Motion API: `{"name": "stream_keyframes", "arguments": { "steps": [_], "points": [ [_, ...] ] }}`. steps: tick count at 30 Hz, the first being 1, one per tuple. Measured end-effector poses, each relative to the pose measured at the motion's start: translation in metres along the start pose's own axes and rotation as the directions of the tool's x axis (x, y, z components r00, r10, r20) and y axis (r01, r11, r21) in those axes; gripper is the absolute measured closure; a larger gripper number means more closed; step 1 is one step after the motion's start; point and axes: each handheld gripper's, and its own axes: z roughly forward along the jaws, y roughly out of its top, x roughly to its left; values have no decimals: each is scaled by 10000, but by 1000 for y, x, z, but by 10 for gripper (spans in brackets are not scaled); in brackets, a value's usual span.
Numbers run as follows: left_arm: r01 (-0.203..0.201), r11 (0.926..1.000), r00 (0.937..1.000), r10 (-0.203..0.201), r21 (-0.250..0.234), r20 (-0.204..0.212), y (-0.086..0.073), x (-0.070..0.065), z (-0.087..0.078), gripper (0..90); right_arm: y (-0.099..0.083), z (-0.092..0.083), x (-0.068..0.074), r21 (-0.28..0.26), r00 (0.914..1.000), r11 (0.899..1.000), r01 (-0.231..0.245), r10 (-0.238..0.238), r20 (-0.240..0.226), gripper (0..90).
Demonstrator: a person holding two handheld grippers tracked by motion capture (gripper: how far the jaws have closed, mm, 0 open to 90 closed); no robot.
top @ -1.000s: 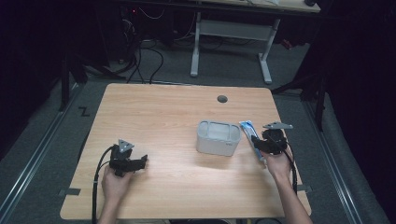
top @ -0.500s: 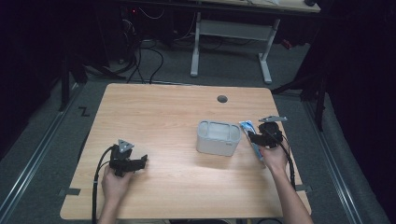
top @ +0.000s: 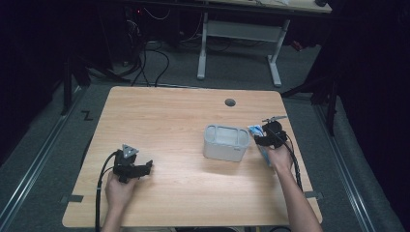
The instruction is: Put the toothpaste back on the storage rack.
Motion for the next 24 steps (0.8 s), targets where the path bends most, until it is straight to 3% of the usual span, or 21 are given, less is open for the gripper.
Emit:
{"name": "stream_keyframes", "arguments": {
  "steps": [6,15,24],
  "points": [
    [1,10000,10000,-1,-1,1,0,0,0,180,-1,12,-6,592,9991,9974,-420,424,-54,430],
    [8,10000,10000,-8,-4,4,0,0,0,180,-1,26,-9,1309,9979,9896,-603,629,-155,497],
    [8,10000,10000,-8,-3,4,0,0,0,181,-1,27,-13,1325,9952,9882,-764,838,-512,589]
  ]
}}
